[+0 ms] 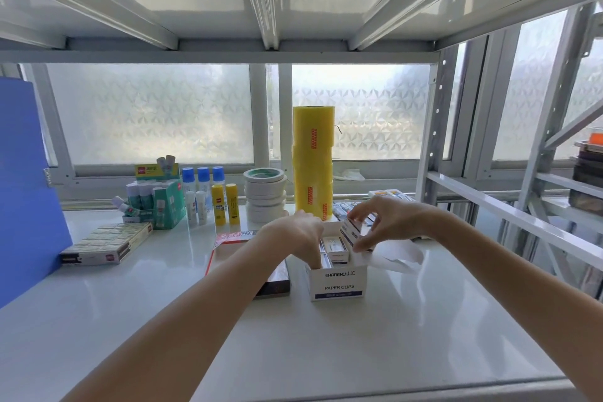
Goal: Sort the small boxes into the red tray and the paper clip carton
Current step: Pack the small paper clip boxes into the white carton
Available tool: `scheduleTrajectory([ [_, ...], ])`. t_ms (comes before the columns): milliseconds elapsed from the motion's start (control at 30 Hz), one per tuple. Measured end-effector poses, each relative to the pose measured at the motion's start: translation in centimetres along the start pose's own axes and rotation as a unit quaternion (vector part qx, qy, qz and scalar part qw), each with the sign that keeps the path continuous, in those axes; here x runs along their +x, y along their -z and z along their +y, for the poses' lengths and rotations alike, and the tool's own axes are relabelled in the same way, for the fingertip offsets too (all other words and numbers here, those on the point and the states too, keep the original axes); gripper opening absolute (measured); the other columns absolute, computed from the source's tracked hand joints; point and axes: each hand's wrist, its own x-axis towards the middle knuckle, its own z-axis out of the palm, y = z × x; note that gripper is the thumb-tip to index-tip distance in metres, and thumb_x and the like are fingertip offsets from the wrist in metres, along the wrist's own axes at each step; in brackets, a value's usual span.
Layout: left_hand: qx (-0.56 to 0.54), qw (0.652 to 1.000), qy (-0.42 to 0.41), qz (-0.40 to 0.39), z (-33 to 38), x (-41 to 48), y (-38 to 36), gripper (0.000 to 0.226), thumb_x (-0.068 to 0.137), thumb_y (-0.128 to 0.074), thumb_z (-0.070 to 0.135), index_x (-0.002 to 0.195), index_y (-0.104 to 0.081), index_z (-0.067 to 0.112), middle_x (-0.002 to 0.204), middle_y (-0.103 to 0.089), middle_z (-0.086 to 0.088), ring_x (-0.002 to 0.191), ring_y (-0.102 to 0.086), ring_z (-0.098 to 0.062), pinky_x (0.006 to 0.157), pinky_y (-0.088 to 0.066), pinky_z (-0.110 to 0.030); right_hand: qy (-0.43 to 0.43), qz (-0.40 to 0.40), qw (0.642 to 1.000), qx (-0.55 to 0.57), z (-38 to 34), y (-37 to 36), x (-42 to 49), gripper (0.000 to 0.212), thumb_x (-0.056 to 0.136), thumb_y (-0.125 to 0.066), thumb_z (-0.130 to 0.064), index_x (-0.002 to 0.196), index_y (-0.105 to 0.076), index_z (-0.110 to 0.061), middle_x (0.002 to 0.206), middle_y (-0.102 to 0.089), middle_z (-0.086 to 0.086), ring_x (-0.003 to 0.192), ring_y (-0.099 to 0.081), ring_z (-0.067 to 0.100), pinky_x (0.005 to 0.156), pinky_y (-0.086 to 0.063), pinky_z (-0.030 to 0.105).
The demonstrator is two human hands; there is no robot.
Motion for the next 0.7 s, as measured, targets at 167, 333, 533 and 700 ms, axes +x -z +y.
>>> scheduleTrajectory([
  [167, 0.006, 1.000, 0.001, 0.006, -0.13, -0.28, -0.06, 0.041, 0.079, -0.074, 0.026, 0.115, -0.066, 0.008, 0.115, -0.057, -0.009, 0.093, -0.046, -0.018, 0.079, -0.045, -0.029, 0.036, 0.045, 0.998, -0.021, -0.71, -0.48, 0.34, 0.060, 0.064, -0.083, -0.043, 0.119, -0.063, -0.029, 0.112, -0.063, 0.000, 0.076, -0.053, -0.003, 0.077, -0.047, 0.028],
  [333, 0.000, 1.000, 0.000, 0.006, -0.41, -0.23, -0.15, 0.041, 0.078, -0.074, 0.026, 0.114, -0.063, 0.009, 0.120, -0.057, -0.010, 0.103, -0.052, -0.021, 0.086, -0.048, -0.031, 0.032, 0.050, 0.997, -0.045, -0.82, -0.67, 0.76, 0.061, 0.062, -0.084, -0.044, 0.118, -0.065, -0.030, 0.109, -0.064, 0.000, 0.075, -0.051, 0.000, 0.063, -0.038, 0.019],
  [533, -0.012, 1.000, -0.006, 0.000, -0.63, -0.16, -0.12, 0.040, 0.077, -0.075, 0.026, 0.112, -0.067, 0.008, 0.120, -0.059, -0.010, 0.109, -0.055, -0.024, 0.091, -0.052, -0.034, 0.016, 0.033, 0.999, -0.034, -0.82, -0.61, 0.85, 0.063, 0.061, -0.085, -0.044, 0.120, -0.064, -0.030, 0.112, -0.061, 0.000, 0.079, -0.054, 0.004, 0.070, -0.041, 0.026],
  [700, -0.019, 1.000, 0.003, -0.012, -0.55, 0.02, -0.04, 0.044, 0.075, -0.078, 0.026, 0.111, -0.063, 0.006, 0.116, -0.059, -0.011, 0.105, -0.057, -0.025, 0.092, -0.054, -0.035, 0.004, 0.014, 0.999, -0.037, -0.96, -0.36, 0.97, 0.063, 0.062, -0.084, -0.045, 0.120, -0.063, -0.032, 0.116, -0.061, -0.001, 0.094, -0.056, 0.013, 0.079, -0.043, 0.028],
])
